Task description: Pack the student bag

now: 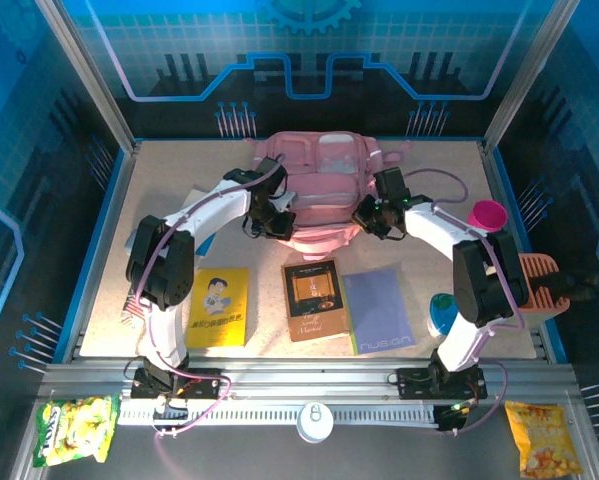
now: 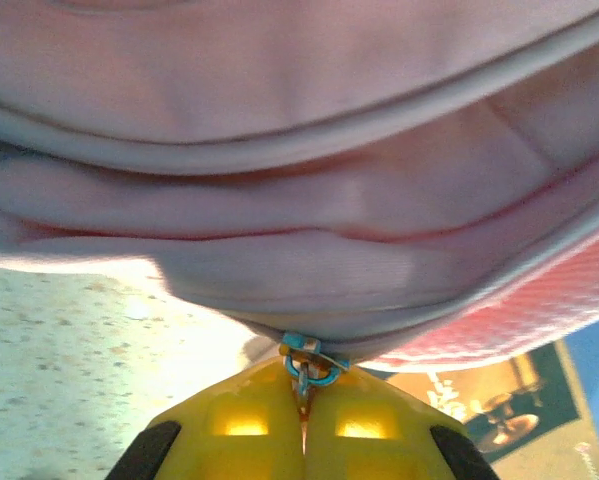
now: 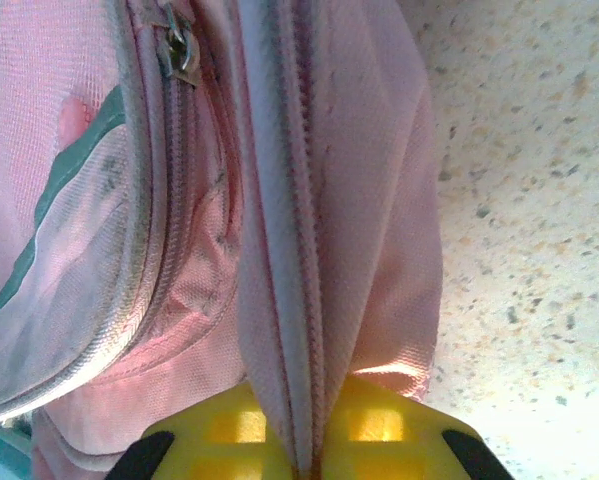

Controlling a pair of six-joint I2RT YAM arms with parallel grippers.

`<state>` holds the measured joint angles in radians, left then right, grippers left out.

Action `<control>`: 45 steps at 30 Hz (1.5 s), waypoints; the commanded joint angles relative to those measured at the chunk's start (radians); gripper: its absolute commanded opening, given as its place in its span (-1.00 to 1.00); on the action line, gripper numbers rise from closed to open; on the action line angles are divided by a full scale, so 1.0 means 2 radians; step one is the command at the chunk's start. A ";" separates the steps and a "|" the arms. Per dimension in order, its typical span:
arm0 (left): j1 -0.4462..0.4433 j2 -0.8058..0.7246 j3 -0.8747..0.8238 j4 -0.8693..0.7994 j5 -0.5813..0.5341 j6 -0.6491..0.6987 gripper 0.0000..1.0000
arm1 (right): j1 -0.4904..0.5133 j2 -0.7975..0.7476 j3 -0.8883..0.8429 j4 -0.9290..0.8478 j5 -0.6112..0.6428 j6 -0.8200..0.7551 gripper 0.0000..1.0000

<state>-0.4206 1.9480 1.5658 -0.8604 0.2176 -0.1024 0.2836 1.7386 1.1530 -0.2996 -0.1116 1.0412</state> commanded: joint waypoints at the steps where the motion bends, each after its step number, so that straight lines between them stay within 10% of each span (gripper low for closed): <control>1: 0.020 -0.004 -0.005 -0.034 -0.056 0.034 -1.00 | -0.030 -0.019 0.025 -0.001 0.027 -0.036 -0.78; 12: 0.056 0.058 0.052 -0.005 -0.057 0.019 -1.00 | -0.051 0.005 0.039 0.000 0.032 -0.053 -0.75; 31: -0.018 0.034 0.034 0.066 0.040 -0.050 -1.00 | 0.071 -0.121 -0.052 -0.108 0.083 0.140 0.77; 45: -0.037 0.036 0.009 0.074 0.040 -0.057 -1.00 | 0.083 -0.010 0.011 -0.108 0.092 0.160 0.94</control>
<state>-0.4938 2.0617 1.5955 -0.7116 0.2710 -0.2115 0.4522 1.6817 1.1278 -0.5194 0.0502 1.3579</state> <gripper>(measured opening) 0.051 0.969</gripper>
